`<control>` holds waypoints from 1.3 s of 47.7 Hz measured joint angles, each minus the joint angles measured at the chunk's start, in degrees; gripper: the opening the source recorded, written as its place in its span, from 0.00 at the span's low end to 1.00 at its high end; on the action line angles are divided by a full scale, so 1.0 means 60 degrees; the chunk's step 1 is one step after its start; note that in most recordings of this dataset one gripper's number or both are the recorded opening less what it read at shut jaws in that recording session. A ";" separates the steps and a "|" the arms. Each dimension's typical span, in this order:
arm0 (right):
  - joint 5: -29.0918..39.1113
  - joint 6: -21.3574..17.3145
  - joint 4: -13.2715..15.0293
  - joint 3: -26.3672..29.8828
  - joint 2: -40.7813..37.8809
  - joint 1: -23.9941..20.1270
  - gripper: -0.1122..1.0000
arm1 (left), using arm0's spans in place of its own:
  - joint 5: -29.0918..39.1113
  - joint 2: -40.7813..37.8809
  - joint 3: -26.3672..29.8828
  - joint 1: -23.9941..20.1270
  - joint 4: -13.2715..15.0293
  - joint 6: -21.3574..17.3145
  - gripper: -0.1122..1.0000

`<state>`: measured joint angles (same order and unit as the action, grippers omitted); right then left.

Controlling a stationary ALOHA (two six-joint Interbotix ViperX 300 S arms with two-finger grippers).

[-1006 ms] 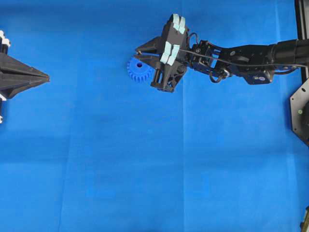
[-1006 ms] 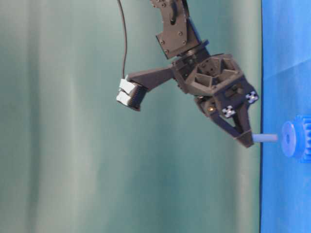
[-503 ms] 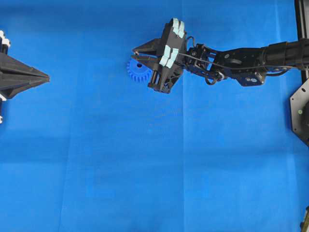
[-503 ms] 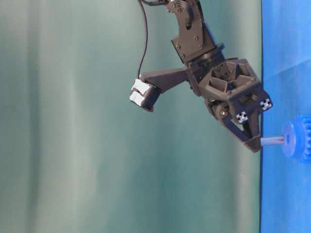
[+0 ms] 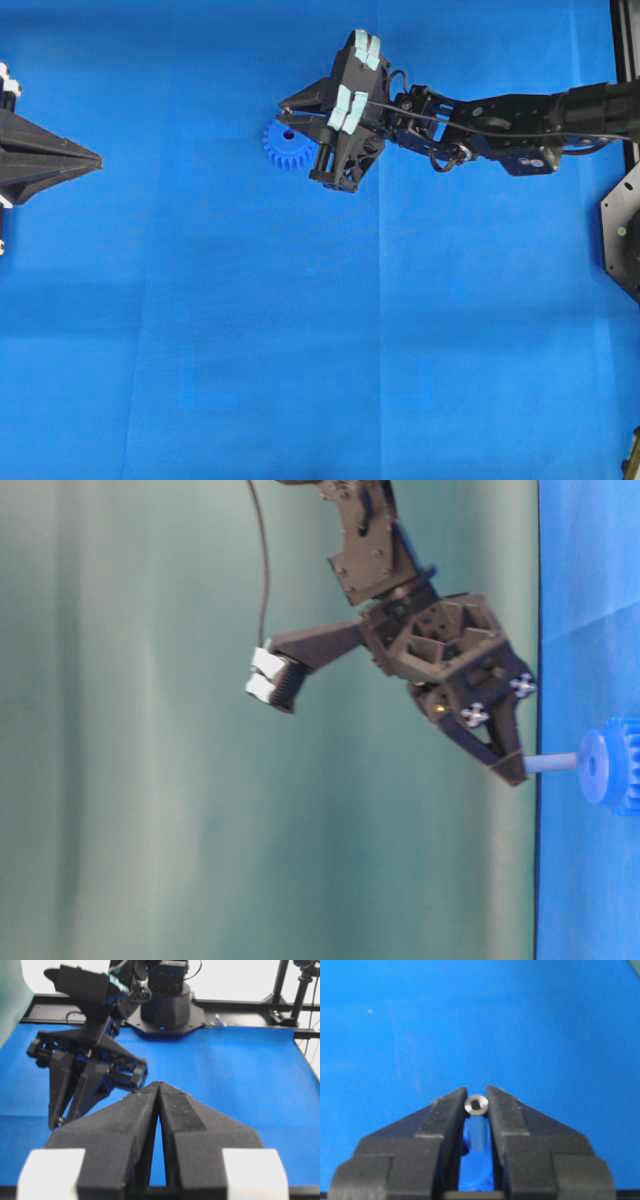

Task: Insert the shaft placed at a random location into the center hole of the small gear at another random location.
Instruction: 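Align the held shaft above the gear's center hole and lower it in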

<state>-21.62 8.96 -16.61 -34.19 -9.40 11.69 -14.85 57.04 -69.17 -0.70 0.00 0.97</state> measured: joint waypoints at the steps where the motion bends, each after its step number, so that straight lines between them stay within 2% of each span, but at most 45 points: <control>1: 0.0015 0.0000 0.0000 0.0000 0.0059 -0.0015 0.13 | 0.0000 0.0000 0.0000 0.0000 -0.0015 0.0000 0.10; 33: 0.0029 0.0015 0.0000 -0.0015 0.0132 -0.0205 0.13 | 0.0029 0.0015 0.0000 0.0000 -0.0015 0.0000 0.10; 50: -0.0337 0.0015 -0.0366 -0.0015 -0.0674 -0.0220 0.13 | 0.0029 0.0015 0.0000 0.0015 0.0000 0.0000 0.10; 62: -0.0352 0.0015 -0.0381 0.0000 -0.0688 -0.0234 0.13 | 0.0015 0.0015 0.0000 0.0000 0.0000 0.0000 0.10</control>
<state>-23.73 9.05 -18.90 -34.19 -13.54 10.28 -14.77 57.13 -69.17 -0.70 0.00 0.97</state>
